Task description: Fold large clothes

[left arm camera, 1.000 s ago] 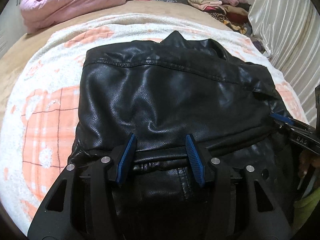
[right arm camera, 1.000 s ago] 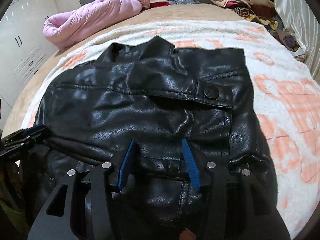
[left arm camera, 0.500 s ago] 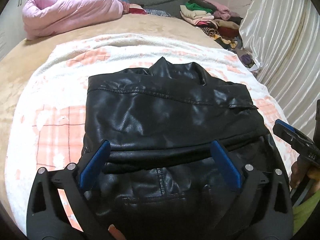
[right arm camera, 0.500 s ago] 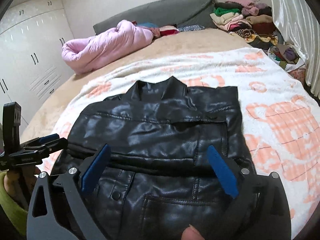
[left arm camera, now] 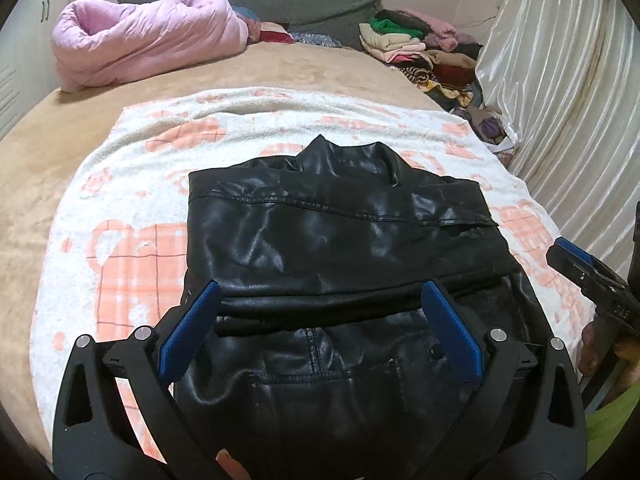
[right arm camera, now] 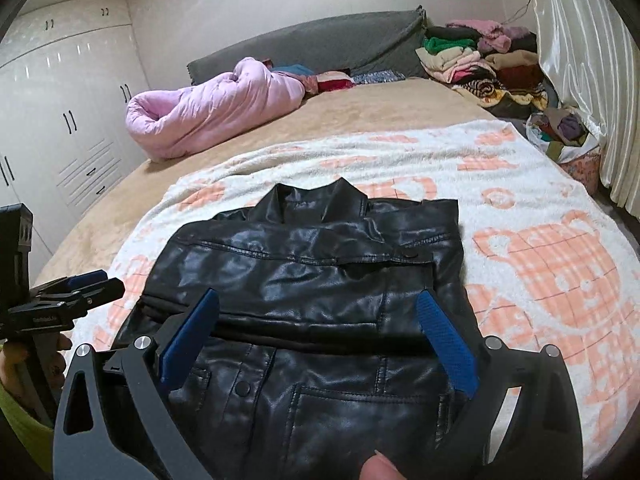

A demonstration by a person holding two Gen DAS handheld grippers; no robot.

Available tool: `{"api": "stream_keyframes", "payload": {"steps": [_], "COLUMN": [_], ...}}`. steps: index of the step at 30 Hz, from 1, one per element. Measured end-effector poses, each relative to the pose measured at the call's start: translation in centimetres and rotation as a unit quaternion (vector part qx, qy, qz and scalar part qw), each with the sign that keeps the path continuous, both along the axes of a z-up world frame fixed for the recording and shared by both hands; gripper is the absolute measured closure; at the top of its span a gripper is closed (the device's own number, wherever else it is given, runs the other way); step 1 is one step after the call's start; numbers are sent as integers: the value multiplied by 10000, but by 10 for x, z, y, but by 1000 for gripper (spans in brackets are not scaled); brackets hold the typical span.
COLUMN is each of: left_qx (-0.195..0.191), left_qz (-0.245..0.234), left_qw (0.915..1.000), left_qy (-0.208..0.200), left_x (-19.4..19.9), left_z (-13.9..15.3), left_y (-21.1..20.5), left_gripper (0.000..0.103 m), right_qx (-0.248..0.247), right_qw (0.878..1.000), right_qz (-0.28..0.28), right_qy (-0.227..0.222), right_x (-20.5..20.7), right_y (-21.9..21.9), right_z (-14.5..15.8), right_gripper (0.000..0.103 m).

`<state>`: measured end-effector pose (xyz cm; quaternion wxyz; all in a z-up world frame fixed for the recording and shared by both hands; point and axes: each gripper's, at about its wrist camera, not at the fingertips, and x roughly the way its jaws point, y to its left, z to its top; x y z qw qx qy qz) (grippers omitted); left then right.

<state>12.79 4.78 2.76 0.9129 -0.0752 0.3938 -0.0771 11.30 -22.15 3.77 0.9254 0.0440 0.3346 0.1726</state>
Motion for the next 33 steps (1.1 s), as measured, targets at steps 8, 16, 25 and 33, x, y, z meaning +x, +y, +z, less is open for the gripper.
{"api": "stream_keyframes", "payload": {"steps": [8, 16, 25, 33], "left_qx": [42, 166, 316, 393], "left_qz": [-22, 1, 210, 238], "left_qw": [10000, 9998, 9990, 9983], "left_qy": [11, 116, 228, 347], "left_x": [-15, -33, -53, -69], "left_z": [4, 0, -12, -22], "left_y": [-2, 3, 20, 27], "left_gripper": [9, 9, 9, 9], "right_qx": [-39, -69, -101, -343], "right_qw": [10000, 10000, 9998, 9988], "right_qz": [14, 28, -2, 60], "right_qy": [-73, 8, 156, 336], "right_x": [-16, -39, -70, -90], "right_y": [-3, -16, -30, -33], "right_z": [7, 2, -8, -22], "right_gripper": [4, 4, 4, 4]}}
